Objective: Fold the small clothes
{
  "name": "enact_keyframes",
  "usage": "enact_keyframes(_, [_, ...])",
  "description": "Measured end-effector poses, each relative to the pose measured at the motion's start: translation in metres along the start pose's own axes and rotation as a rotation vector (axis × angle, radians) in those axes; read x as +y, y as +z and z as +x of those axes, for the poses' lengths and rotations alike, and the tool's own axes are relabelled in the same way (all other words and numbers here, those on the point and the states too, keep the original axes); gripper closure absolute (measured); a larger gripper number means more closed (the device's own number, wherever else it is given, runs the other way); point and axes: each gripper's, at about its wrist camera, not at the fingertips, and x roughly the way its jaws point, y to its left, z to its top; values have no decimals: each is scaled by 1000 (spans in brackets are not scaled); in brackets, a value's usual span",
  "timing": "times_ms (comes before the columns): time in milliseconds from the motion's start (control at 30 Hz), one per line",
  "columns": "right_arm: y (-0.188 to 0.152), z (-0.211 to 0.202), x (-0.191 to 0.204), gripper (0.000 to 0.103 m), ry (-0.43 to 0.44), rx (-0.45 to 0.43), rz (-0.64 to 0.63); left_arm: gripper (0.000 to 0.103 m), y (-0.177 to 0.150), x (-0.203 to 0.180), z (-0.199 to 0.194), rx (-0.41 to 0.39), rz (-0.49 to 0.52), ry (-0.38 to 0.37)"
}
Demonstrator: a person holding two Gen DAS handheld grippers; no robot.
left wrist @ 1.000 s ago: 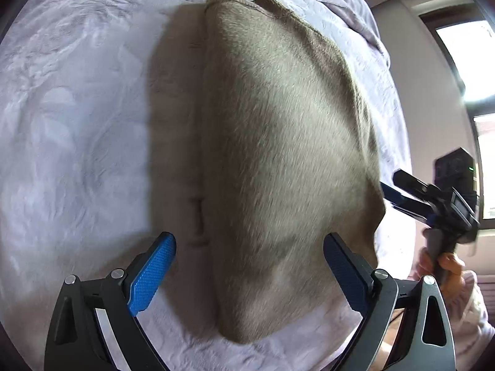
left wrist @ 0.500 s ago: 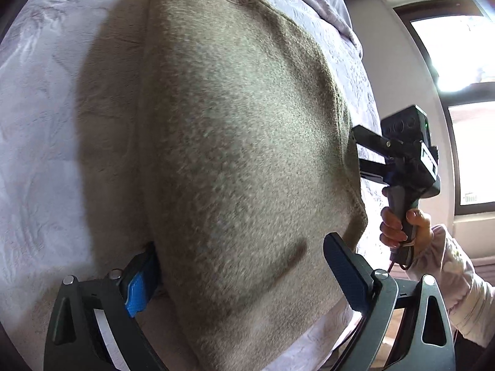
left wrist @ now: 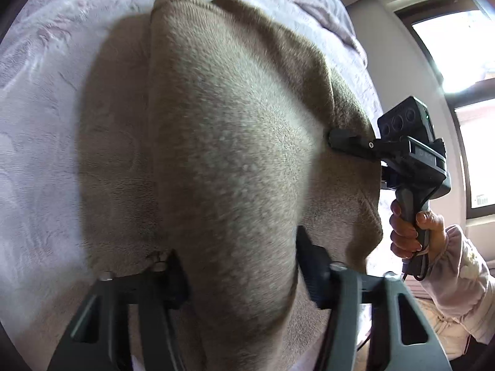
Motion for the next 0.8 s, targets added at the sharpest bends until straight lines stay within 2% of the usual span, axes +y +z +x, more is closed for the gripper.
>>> enact_keyframes(33, [-1, -2, 4, 61, 13, -2, 0, 55, -1, -1, -4, -5, 0, -9])
enact_keyframes(233, [-13, -14, 31, 61, 74, -12, 35, 55, -9, -10, -40, -33, 10, -65])
enact_keyframes(533, [-56, -26, 99, 61, 86, -43, 28, 55, -44, -2, -115, -49, 68, -122])
enact_keyframes(800, [-122, 8, 147, 61, 121, -23, 39, 55, -115, 32, -187, -34, 93, -84])
